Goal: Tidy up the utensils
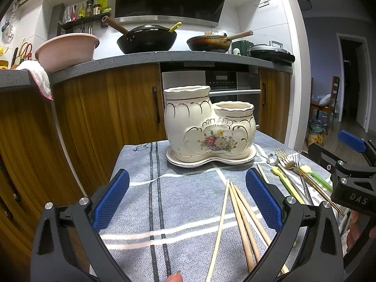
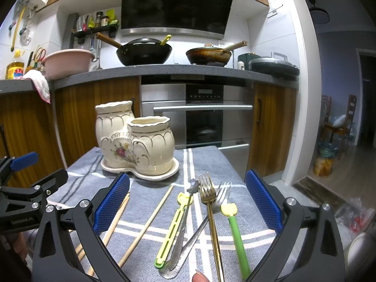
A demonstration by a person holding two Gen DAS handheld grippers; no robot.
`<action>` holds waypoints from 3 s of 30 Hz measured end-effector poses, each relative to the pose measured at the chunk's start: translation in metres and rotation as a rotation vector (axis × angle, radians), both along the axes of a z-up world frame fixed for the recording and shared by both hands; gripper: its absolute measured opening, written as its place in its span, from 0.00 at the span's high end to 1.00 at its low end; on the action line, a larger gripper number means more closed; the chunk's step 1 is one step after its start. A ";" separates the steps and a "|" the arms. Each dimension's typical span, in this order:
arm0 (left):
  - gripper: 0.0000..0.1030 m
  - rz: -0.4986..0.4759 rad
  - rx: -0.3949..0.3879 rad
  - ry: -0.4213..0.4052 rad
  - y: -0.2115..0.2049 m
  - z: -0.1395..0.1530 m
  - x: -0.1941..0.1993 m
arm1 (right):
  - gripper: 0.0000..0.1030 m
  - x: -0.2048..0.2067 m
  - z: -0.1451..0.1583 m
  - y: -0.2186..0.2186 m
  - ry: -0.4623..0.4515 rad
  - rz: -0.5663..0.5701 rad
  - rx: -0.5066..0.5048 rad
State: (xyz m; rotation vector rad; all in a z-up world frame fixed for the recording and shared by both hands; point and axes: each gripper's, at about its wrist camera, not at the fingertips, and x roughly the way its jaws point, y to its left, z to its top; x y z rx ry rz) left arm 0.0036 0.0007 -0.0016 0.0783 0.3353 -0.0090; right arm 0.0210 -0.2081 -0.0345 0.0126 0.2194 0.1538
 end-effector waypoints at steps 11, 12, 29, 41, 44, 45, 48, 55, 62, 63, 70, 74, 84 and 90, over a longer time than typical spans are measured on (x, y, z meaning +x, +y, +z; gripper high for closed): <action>0.05 0.001 0.000 -0.001 0.000 0.000 0.000 | 0.05 0.000 0.000 0.000 0.001 0.001 -0.001; 0.05 0.001 0.000 -0.001 0.000 0.000 0.000 | 0.05 0.001 0.000 0.000 0.002 0.001 -0.001; 0.05 0.001 0.001 0.000 0.000 0.000 0.000 | 0.05 0.001 0.000 0.000 0.004 -0.001 -0.002; 0.05 0.000 0.004 0.004 0.001 -0.003 0.002 | 0.05 0.002 -0.001 0.000 0.006 0.000 -0.002; 0.05 0.000 0.004 0.006 0.002 -0.003 0.002 | 0.05 0.002 -0.001 0.001 0.007 -0.001 -0.002; 0.05 0.001 0.005 0.007 0.001 -0.004 0.002 | 0.05 0.002 -0.001 0.000 0.008 -0.001 -0.002; 0.05 -0.002 0.008 0.012 0.000 -0.005 0.003 | 0.05 0.002 -0.001 0.000 0.006 -0.001 -0.003; 0.05 -0.052 -0.003 0.021 0.011 0.007 0.004 | 0.05 -0.003 0.012 -0.015 -0.038 0.030 0.000; 0.05 -0.079 0.093 0.085 0.018 0.030 0.007 | 0.05 0.001 0.038 -0.053 0.032 0.008 -0.004; 0.05 -0.095 0.105 0.105 0.019 0.031 0.008 | 0.05 0.002 0.039 -0.059 0.065 0.010 -0.019; 0.05 -0.166 0.094 0.315 0.017 0.018 0.028 | 0.05 0.021 0.023 -0.092 0.304 -0.019 -0.082; 0.07 -0.185 0.164 0.388 0.005 0.001 0.034 | 0.06 0.030 0.006 -0.091 0.397 -0.011 -0.135; 0.44 -0.278 0.135 0.559 -0.003 -0.014 0.046 | 0.54 0.060 -0.026 -0.070 0.615 0.112 -0.155; 0.62 -0.342 0.114 0.644 -0.009 -0.023 0.054 | 0.65 0.070 -0.031 -0.062 0.676 0.144 -0.157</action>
